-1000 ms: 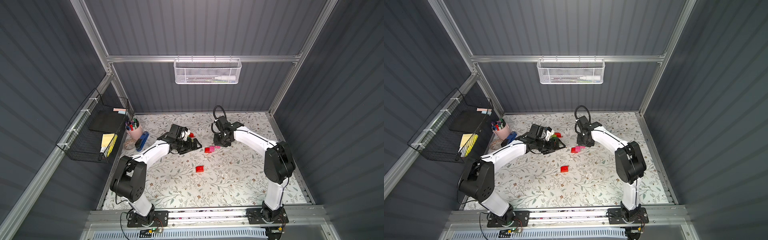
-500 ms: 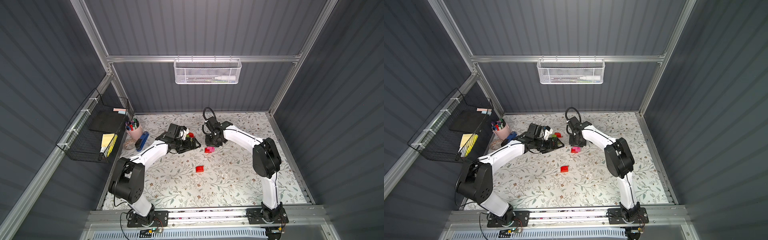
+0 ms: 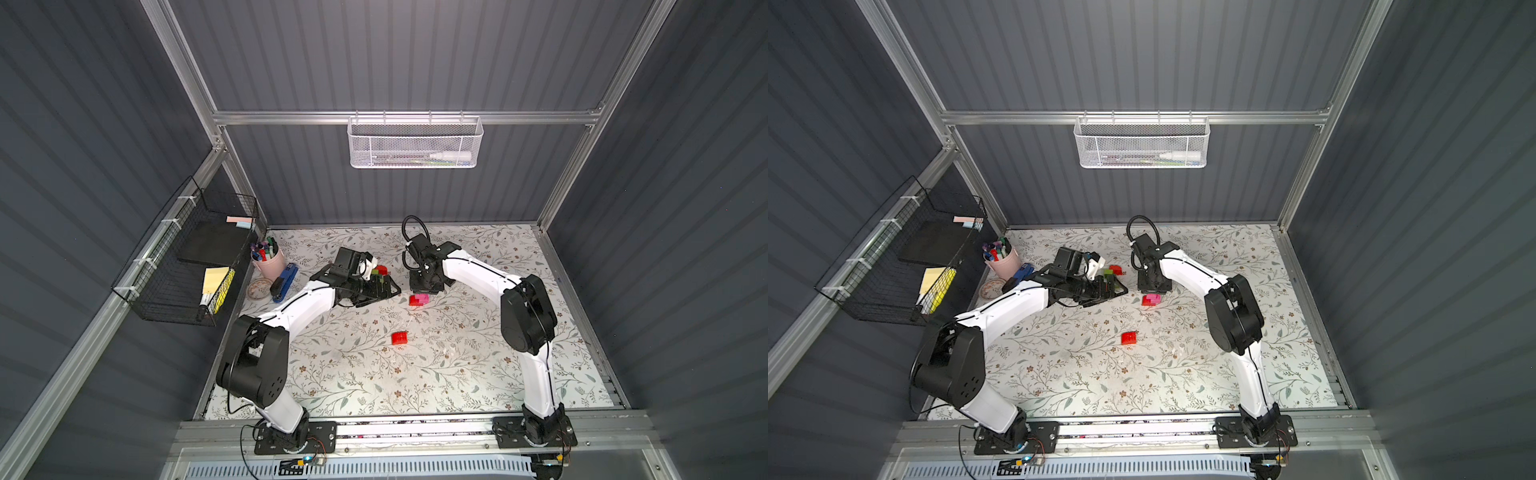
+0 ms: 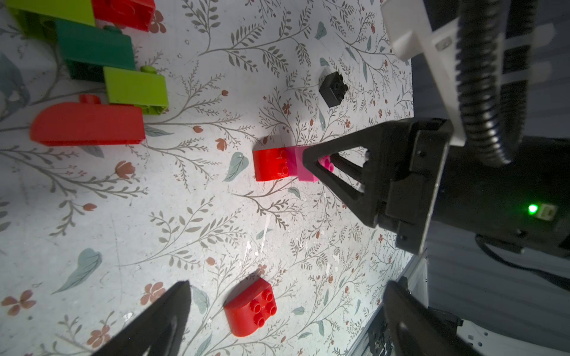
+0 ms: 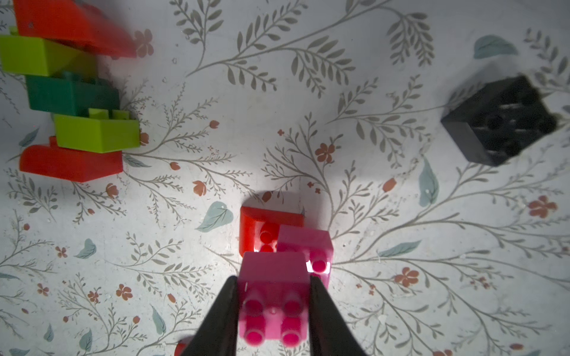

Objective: Assemble the letter s with lego
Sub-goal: Assemble the lego brick with the lego brick.

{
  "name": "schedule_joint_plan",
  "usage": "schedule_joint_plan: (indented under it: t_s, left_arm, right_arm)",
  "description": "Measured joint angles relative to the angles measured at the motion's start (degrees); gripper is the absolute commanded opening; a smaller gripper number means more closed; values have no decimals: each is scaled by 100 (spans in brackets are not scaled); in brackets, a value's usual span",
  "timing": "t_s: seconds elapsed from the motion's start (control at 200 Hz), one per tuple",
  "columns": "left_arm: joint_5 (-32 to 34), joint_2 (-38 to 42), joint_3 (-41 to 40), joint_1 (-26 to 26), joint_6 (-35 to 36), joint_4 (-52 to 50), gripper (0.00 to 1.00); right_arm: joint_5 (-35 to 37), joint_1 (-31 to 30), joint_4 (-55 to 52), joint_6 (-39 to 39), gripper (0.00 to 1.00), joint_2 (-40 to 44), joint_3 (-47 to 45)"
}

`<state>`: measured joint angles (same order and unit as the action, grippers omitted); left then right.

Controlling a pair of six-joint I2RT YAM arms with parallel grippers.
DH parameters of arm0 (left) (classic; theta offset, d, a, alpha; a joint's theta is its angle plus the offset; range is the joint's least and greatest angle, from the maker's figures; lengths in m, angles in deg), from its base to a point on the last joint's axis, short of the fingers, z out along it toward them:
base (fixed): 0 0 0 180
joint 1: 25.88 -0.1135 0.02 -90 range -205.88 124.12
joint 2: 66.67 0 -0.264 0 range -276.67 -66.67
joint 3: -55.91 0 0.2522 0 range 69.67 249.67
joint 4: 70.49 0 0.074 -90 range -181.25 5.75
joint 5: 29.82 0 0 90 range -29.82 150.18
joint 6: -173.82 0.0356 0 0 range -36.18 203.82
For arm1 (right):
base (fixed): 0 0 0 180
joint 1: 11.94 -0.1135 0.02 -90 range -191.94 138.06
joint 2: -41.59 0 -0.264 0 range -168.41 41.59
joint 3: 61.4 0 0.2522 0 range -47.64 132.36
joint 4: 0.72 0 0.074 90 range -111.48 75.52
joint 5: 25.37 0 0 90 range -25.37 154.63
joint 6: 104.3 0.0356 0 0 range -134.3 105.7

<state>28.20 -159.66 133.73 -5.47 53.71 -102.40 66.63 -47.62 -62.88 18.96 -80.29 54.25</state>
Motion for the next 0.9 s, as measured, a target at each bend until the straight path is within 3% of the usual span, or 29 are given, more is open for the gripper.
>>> schedule_joint_plan:
  t_s: [0.9]
  left_arm:
    - [0,0,2,0,90,-48,100]
  right_arm:
    - [323,-157,-118,251,32,-216,197]
